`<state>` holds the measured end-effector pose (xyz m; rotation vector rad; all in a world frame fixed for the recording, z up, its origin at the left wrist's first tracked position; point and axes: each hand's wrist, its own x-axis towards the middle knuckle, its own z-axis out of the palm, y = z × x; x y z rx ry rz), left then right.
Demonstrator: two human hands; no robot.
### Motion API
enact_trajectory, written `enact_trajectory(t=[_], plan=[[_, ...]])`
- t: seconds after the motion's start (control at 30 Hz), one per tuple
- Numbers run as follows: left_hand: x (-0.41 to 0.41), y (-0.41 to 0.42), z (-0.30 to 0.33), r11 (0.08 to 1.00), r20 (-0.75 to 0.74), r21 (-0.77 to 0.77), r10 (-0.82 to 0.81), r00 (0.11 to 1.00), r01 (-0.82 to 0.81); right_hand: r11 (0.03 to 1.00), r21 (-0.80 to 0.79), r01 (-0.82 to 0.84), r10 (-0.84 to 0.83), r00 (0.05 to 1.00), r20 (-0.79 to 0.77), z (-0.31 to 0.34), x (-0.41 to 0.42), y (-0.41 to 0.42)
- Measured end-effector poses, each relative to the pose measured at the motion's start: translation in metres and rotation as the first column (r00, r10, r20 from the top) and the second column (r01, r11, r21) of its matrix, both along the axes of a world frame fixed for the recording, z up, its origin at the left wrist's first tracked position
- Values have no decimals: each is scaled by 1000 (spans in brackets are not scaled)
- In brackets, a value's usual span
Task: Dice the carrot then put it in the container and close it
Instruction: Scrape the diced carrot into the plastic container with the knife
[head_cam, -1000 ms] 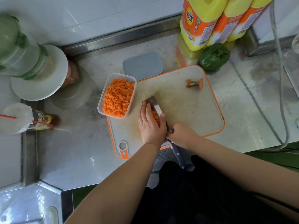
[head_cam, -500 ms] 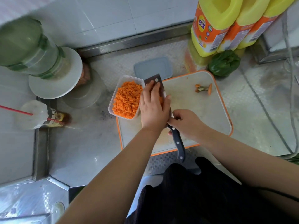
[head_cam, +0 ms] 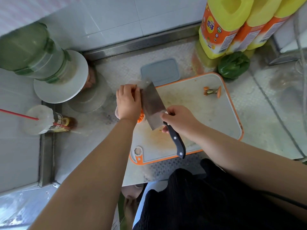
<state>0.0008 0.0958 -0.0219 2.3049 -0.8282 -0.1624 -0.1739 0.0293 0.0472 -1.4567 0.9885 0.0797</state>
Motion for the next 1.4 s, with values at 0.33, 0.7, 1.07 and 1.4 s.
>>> enact_trajectory(t=[0.33,0.7,1.07,1.4], plan=[[-18,14,17,987,36,133,-96,995,91,995,-79,53,-55,998,-17,2,-26,-17],[-22,10,23,906,209,327,-345,915,267,960,-279,-7,-54,976,-211,-32,-54,-42],[-46,18,35,738,186,664,-315,931,117,973,-223,64,-133,942,-309,-66,-89,-49],[-69,33,12,678,313,650,-650,692,343,974,-211,84,-142,949,-280,-75,-98,-47]])
